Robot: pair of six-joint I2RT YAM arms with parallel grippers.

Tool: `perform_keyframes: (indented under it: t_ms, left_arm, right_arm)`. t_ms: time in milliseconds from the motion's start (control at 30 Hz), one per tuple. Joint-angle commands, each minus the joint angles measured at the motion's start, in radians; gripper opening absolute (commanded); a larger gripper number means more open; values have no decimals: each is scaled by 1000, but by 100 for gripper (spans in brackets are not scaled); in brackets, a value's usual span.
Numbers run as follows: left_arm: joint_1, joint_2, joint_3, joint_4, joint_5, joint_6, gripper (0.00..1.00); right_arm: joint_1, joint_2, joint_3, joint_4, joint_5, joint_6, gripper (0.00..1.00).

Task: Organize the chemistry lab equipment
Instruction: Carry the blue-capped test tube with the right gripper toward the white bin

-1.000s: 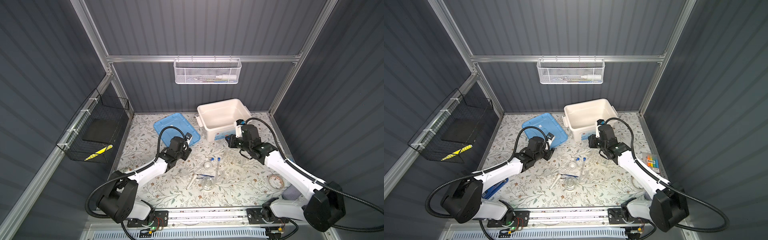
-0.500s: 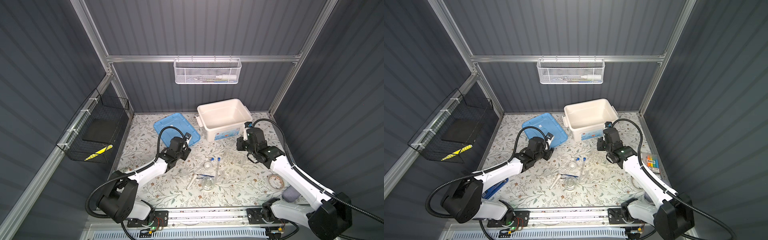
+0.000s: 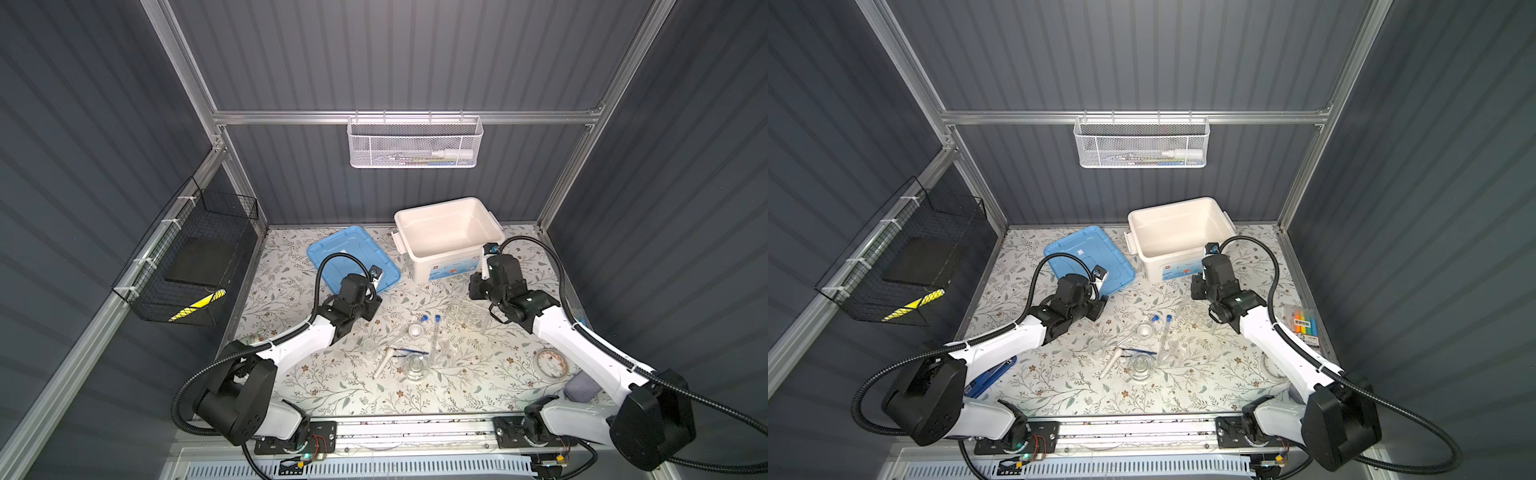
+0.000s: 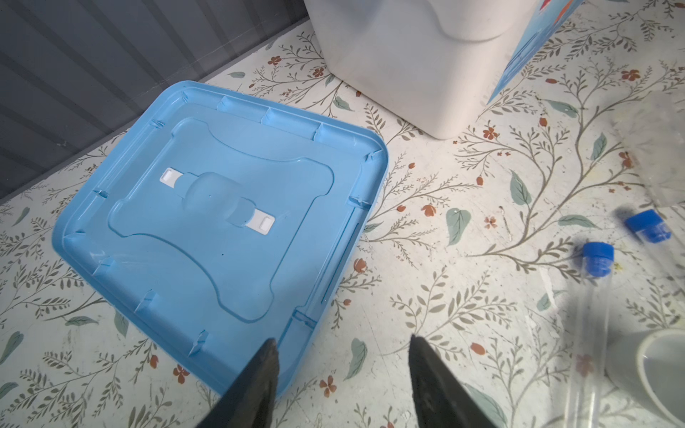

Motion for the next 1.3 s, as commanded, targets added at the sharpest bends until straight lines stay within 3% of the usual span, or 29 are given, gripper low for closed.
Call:
perform_keyframes:
  t_ms: [0, 700, 1267]
  left_arm:
    - [-5, 10, -9, -18, 7, -10, 58]
    - [-6, 9, -9, -24, 16, -3, 57]
    - [-7, 9, -9, -30, 26, -2, 57]
  right_arm:
    - [6, 10, -1, 20, 12, -24, 6]
    - [35, 88, 33, 8, 17, -142, 11]
    - [50, 136, 72, -19, -15, -146, 18]
